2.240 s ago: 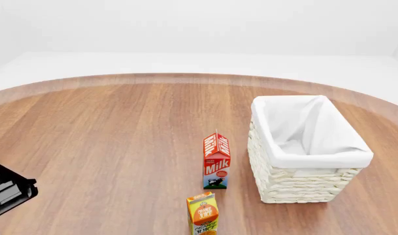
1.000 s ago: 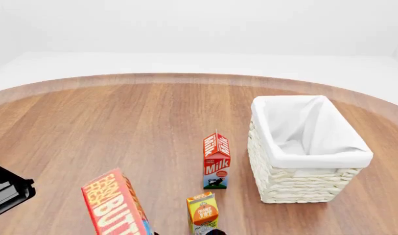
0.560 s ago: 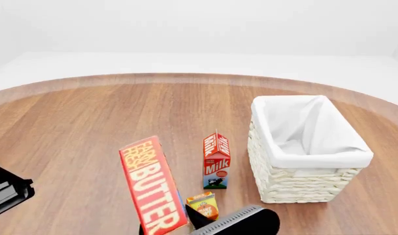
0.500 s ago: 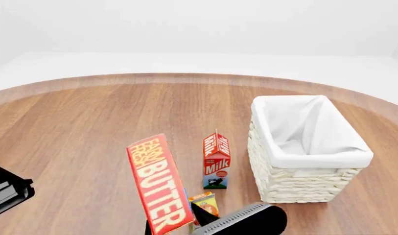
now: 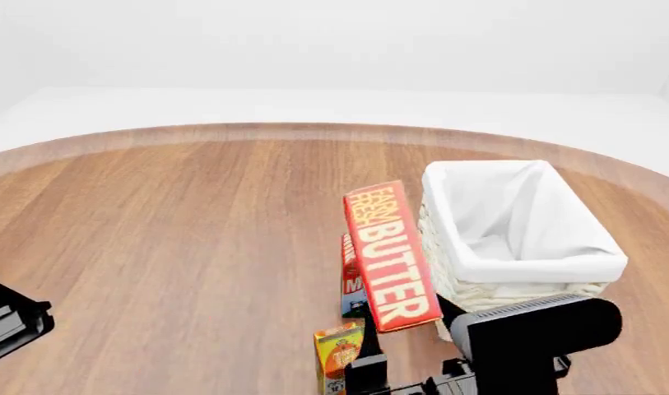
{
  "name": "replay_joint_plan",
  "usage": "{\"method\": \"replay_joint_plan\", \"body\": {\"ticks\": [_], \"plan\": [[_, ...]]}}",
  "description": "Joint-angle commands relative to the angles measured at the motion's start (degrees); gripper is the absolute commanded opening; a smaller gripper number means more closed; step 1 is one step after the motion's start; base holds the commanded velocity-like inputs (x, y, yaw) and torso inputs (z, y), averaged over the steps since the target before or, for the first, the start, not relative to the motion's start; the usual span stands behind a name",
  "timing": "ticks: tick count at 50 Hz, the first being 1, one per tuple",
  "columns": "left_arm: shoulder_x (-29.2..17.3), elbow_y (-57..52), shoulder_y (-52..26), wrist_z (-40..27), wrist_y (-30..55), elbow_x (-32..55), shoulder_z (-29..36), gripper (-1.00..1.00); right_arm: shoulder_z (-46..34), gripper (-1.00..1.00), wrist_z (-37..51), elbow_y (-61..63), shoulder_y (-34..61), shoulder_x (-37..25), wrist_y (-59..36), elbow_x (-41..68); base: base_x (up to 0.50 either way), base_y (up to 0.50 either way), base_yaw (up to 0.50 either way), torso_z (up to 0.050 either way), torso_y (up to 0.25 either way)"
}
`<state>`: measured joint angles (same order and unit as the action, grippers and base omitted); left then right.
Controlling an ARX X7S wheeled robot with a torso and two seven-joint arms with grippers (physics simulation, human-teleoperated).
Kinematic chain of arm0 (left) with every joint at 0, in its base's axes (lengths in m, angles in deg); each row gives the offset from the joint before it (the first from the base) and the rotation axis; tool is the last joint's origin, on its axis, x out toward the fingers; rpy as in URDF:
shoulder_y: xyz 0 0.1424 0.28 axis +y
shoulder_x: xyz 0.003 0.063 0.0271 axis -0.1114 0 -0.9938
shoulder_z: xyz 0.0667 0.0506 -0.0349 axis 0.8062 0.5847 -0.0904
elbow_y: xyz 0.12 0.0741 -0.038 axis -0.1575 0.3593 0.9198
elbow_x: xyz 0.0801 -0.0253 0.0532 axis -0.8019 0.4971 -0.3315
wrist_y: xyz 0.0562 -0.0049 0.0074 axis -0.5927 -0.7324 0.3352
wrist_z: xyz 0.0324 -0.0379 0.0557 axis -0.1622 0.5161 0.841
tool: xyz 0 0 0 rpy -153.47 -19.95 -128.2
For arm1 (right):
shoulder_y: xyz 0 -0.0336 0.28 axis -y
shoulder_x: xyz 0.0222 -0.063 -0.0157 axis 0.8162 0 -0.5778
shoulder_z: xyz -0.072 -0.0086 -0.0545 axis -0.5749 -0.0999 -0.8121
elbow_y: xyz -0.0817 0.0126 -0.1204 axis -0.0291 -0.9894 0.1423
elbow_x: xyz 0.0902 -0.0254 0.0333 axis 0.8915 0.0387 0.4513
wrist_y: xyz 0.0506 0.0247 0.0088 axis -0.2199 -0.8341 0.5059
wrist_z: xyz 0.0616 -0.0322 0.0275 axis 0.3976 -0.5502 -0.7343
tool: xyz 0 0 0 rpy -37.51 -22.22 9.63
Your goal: Pick up the cream cheese box and the butter, and put them in the basket.
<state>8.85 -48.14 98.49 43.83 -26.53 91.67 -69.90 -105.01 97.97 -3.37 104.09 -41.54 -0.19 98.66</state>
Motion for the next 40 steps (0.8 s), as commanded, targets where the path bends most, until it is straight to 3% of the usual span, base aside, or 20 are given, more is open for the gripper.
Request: {"method": "replay_joint_plan", "body": {"ticks": [1,22,30,35,40], "plan": [[1.3,-1.2,0.4,1.3,0.7,-0.3,-1.9,1.00,-16.5,-1.00,0.0,1.4,18.9,-7.9,13.5,-3.5,0.00,0.00,0.00,0.000,0.010],[1.1,-1.9,0.7,1.1,1.1,-0.1,-2.3,1.00,-46.4,-1.00,0.0,1.4,46.2,-12.1,26.3,-5.0,0.00,0.00,0.00,0.000,0.000],[1.1,-1.9,0.6,1.1,1.1,-0.2,-2.2,1.00,-56.5,-1.00,0.0,1.4,55.8,-12.3,29.2,-5.3,0.00,0.00,0.00,0.000,0.001],[1.1,-1.7,0.6,1.2,1.0,-0.3,-2.1,1.00,-67.9,-1.00,0.0,1.4,65.8,-9.7,34.2,-5.8,0.00,0.00,0.00,0.000,0.000],[1.1,-1.7,0.6,1.2,1.1,-0.3,-2.0,1.00,-64.1,-1.00,0.0,1.4,66.2,-10.2,31.3,-2.7,0.00,0.00,0.00,0.002,0.002]]}}
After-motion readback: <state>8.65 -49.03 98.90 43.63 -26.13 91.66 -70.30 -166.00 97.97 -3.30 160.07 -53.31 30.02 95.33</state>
